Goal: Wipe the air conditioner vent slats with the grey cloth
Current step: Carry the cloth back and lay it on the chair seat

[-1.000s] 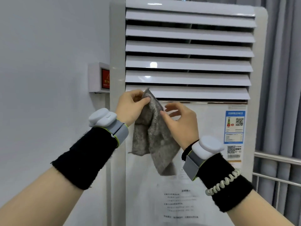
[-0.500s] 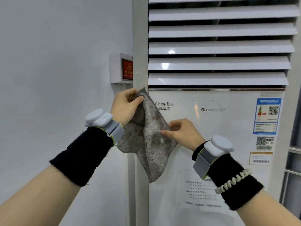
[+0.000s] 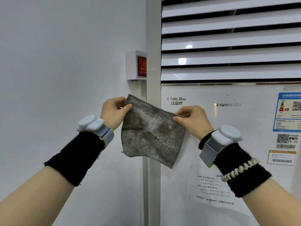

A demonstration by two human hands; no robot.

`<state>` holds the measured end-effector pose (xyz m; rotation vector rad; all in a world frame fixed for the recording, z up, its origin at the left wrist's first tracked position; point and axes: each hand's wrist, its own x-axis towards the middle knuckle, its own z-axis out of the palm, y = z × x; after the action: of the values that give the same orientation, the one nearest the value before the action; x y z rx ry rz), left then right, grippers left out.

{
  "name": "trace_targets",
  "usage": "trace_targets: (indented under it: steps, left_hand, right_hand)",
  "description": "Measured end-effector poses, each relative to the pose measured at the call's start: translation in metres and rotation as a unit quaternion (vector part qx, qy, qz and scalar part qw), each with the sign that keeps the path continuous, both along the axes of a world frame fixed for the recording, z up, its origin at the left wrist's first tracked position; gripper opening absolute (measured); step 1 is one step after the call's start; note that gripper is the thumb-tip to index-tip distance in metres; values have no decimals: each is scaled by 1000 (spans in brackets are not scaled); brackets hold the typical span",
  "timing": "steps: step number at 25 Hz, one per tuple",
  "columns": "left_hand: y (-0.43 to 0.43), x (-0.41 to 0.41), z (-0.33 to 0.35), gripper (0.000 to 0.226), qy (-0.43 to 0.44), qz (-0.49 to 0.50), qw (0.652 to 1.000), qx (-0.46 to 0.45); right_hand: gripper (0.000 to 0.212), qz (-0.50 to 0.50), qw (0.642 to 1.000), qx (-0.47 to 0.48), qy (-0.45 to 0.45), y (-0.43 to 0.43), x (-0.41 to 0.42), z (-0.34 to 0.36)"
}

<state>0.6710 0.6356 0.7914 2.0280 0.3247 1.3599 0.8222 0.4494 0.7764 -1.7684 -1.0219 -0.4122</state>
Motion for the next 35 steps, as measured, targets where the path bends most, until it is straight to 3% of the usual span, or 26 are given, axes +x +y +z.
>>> trace_targets:
  steps: [9, 14, 25, 35]
  left_hand:
    - [-28, -58, -28, 10, 42, 150, 987, -31]
    - [-59, -114, -56, 15, 44, 222, 971, -77]
    - [-136, -292, -120, 10, 65, 388, 905, -161]
    - [-243, -481, -200, 11, 86, 523, 807, -261]
  right_hand:
    - [25, 67, 993, -95, -24, -2, -3, 1]
    - [30, 183, 971, -152, 27, 7, -32, -15]
    - [19, 396, 888, -226, 60, 42, -183, -70]
    - [26, 522, 779, -345, 38, 35, -383, -138]
